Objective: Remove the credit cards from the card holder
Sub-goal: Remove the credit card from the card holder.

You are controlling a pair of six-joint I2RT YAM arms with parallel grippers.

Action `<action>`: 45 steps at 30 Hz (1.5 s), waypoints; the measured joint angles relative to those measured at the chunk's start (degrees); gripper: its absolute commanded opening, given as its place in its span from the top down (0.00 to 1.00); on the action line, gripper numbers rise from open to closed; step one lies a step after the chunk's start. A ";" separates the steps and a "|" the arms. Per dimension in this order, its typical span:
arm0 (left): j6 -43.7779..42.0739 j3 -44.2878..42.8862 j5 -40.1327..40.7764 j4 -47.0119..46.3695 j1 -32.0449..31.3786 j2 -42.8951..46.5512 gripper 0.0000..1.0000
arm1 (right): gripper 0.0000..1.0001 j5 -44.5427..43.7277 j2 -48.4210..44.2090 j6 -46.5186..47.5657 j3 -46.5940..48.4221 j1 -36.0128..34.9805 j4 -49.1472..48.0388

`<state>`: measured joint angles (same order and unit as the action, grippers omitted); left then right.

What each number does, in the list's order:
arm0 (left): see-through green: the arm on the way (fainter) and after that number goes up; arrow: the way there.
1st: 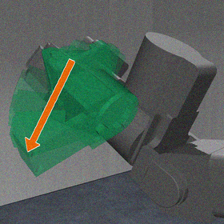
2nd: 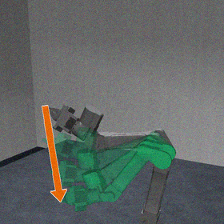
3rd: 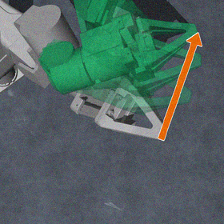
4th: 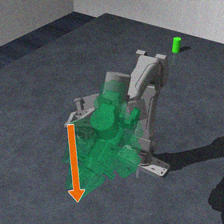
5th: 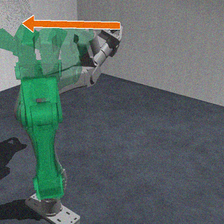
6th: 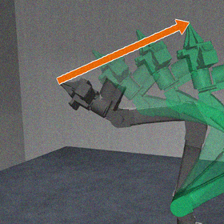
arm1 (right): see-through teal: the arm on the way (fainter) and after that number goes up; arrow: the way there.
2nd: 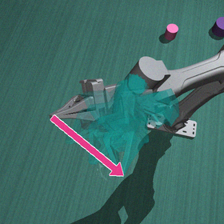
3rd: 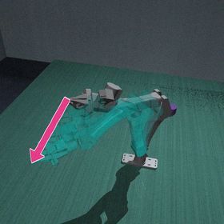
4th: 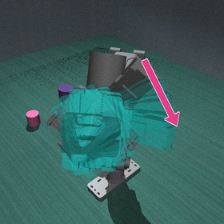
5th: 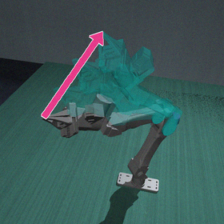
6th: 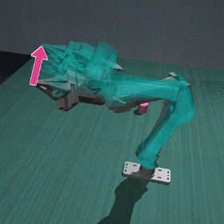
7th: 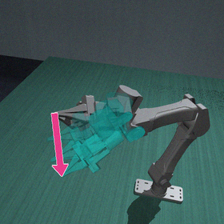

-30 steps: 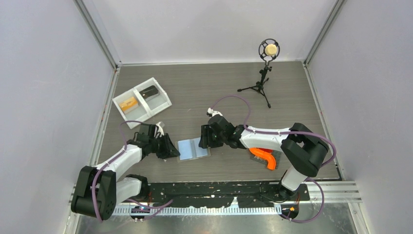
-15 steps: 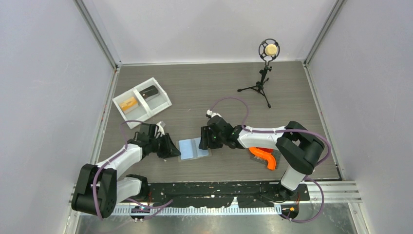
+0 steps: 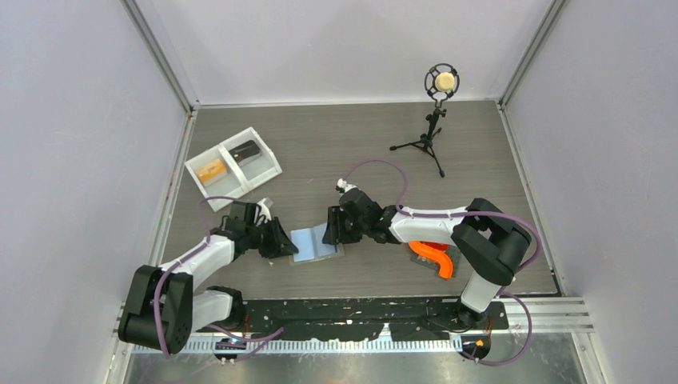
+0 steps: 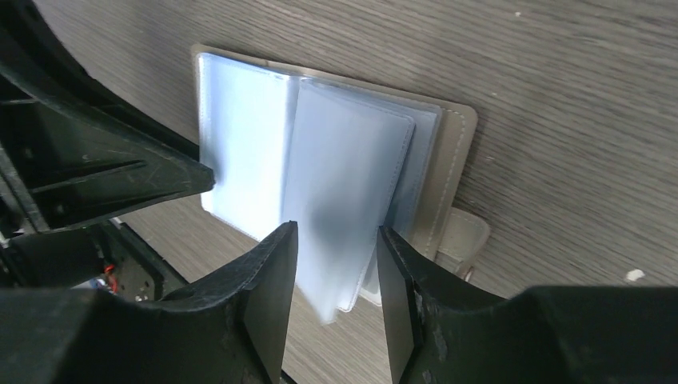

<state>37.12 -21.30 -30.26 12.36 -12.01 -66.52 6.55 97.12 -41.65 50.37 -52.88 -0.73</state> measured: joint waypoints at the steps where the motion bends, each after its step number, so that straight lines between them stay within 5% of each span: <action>1: 0.00 0.00 -0.22 -0.17 0.00 -0.11 0.79 | 0.52 0.46 0.00 -0.44 0.02 0.00 -0.50; 17: 0.02 0.13 -1.53 -1.44 0.00 -0.31 0.79 | 0.52 3.13 0.00 -5.51 0.00 -1.92 -4.42; 23: 0.66 0.39 -1.86 -1.40 -0.02 0.90 0.77 | 0.43 4.24 0.39 -6.36 1.20 -3.30 -5.20; 45: 5.73 -1.88 9.11 9.84 -0.04 23.06 0.70 | 0.35 7.10 1.38 -0.50 3.65 -2.86 -4.00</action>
<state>42.85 -23.18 -21.15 22.20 -12.05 -43.46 13.65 98.50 -42.15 54.02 -55.75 -4.73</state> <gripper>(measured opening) 0.309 0.643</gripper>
